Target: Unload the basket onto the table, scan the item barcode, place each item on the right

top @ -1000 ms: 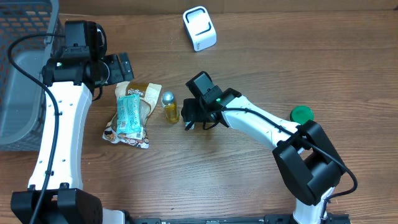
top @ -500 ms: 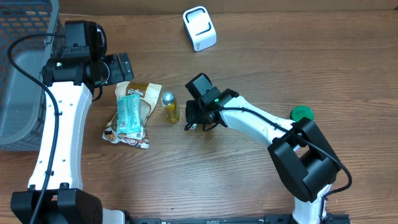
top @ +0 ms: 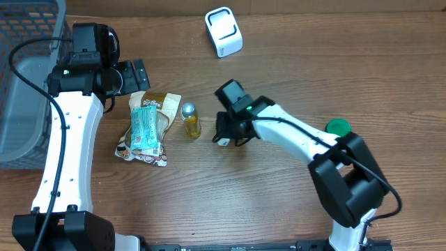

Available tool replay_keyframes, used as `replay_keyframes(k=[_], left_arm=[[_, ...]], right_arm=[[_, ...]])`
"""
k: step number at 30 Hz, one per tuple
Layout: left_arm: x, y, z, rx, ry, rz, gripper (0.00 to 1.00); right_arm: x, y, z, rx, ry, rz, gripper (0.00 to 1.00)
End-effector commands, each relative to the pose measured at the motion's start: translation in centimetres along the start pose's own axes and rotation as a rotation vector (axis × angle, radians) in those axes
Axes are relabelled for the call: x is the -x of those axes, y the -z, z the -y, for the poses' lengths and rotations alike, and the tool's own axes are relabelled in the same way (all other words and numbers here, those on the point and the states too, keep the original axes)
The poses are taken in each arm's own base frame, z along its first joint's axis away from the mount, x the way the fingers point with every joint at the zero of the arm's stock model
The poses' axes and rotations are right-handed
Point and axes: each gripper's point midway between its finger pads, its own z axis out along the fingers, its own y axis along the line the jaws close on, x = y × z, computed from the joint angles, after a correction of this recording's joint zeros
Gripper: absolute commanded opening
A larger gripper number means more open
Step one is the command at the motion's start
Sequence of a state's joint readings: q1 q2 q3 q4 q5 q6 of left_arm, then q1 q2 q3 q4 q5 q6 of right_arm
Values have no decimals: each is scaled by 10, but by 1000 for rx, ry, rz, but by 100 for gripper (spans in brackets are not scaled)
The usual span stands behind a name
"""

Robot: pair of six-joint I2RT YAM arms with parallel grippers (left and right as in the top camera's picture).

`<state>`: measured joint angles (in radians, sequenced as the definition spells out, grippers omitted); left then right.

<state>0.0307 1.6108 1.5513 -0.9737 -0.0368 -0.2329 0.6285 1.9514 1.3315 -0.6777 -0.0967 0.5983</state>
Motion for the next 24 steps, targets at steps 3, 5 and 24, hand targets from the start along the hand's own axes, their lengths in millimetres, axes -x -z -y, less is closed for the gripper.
replay_keyframes(k=[3, 5, 24], left_arm=[[7, 5, 1, -8, 8, 18, 100], [7, 5, 1, -8, 8, 18, 100], [7, 5, 1, -8, 8, 18, 100]], right_arm=[[23, 46, 29, -23, -22, 51, 4], [20, 51, 45, -54, -21, 22, 4], [3, 56, 88, -294, 29, -16, 10]])
